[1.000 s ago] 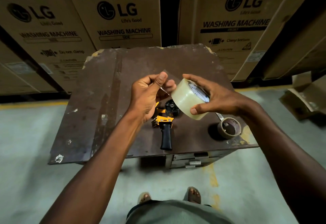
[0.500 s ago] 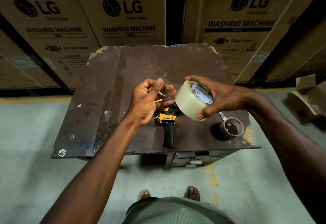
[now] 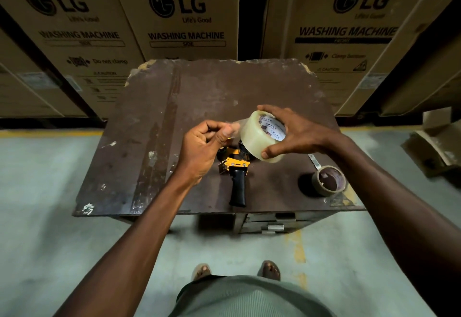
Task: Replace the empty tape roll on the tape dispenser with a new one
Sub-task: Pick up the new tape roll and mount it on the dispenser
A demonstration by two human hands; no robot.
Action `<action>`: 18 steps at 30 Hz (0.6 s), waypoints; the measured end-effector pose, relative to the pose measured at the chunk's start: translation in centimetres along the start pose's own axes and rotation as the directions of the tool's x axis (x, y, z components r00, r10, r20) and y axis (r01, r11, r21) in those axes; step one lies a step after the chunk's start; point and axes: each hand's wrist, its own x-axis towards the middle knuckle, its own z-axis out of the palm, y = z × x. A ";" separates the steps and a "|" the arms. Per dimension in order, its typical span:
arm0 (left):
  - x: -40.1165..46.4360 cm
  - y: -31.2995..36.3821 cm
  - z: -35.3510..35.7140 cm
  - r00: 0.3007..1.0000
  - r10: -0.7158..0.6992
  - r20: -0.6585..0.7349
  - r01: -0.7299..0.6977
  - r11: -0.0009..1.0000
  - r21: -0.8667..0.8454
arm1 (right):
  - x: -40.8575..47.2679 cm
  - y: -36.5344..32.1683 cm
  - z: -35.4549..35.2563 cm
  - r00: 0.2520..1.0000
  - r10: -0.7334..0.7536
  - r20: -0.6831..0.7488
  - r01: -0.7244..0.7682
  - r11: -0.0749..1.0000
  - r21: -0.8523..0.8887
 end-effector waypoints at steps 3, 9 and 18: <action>-0.1 -0.4 -0.4 0.998 0.046 0.043 -0.052 0.988 0.145 | 0.5 -0.1 0.1 1.000 0.007 -0.023 -0.007 1.000 0.005; 0.0 -1.7 -0.7 0.988 0.091 0.128 -0.127 0.944 0.305 | 1.3 -0.8 0.9 0.994 0.015 -0.109 -0.020 0.999 -0.045; 1.3 -3.2 -2.8 0.996 0.005 0.093 -0.035 0.948 0.316 | 3.9 0.2 2.6 0.983 0.095 -0.160 -0.115 0.986 -0.118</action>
